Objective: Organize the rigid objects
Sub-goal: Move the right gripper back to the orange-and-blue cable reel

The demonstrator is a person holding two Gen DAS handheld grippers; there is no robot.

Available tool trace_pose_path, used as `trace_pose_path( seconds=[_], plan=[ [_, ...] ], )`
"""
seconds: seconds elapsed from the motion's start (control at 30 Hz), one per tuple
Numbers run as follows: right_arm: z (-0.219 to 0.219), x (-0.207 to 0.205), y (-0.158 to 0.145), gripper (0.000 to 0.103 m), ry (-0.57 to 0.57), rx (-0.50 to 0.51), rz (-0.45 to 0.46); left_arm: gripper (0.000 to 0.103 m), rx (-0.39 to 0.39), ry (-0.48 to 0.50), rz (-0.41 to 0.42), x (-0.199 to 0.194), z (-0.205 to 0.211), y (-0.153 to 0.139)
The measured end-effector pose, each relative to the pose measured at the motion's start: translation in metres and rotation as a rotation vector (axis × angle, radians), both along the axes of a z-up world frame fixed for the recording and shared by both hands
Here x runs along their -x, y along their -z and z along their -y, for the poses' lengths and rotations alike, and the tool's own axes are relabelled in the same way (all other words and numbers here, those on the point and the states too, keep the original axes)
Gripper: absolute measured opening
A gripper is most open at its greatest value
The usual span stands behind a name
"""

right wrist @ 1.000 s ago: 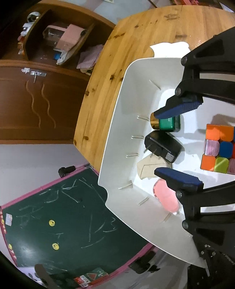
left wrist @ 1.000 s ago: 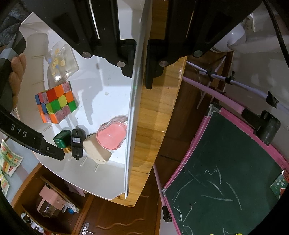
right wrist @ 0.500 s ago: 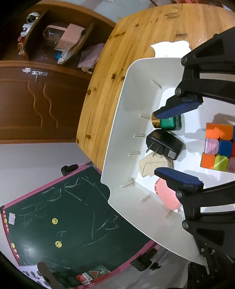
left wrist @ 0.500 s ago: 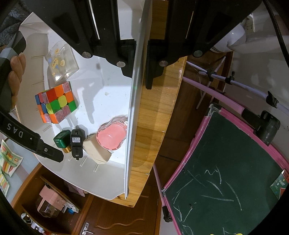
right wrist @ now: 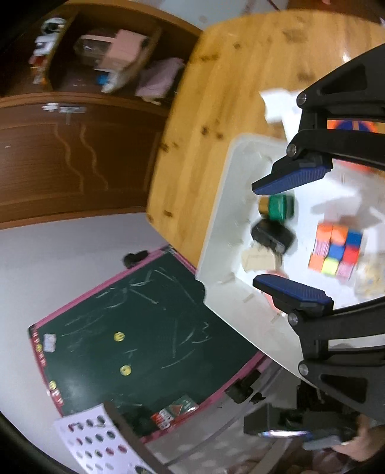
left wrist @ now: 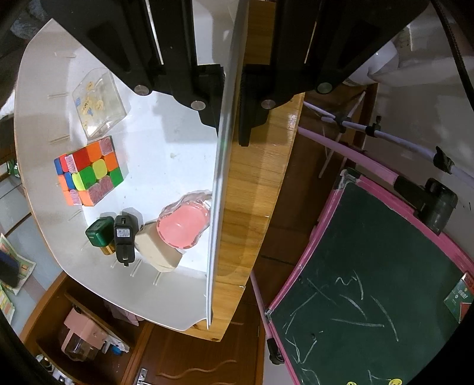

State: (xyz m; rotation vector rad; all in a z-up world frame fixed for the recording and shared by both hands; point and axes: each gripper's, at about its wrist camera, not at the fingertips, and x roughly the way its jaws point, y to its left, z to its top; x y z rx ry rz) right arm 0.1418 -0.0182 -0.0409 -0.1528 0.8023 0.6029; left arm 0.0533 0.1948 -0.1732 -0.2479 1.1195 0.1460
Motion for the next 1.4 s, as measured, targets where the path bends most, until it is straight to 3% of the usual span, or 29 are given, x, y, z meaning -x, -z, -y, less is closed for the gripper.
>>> trace_pose_path(
  seconds=[0.2, 0.27, 0.53, 0.73, 1.13, 1.23, 1.4],
  plan=[
    [0.057, 0.006, -0.036, 0.057, 0.005, 0.060, 0.110, 0.009, 0.003, -0.002, -0.009, 0.000, 0.000, 0.001],
    [0.073, 0.006, -0.041, 0.061, 0.010, 0.077, 0.124, 0.009, 0.001, -0.003, -0.010, 0.000, 0.000, 0.001],
    [0.119, 0.003, -0.041, 0.062, -0.001, 0.159, 0.145, 0.009, 0.012, -0.007, -0.021, -0.001, -0.002, 0.002],
    [0.130, 0.001, -0.006, 0.066, -0.086, 0.178, 0.103, 0.009, 0.020, -0.011, -0.032, -0.001, -0.003, 0.003],
    [0.115, -0.004, 0.096, 0.066, -0.253, 0.205, -0.102, 0.010, 0.026, -0.015, -0.037, -0.001, -0.003, 0.004],
    [0.111, -0.004, 0.107, 0.067, -0.273, 0.210, -0.097, 0.009, 0.023, -0.012, -0.044, -0.002, -0.002, 0.004],
    [0.099, -0.007, 0.117, 0.076, -0.307, 0.230, -0.099, 0.009, 0.020, -0.008, -0.049, -0.002, 0.000, 0.005]
  ],
)
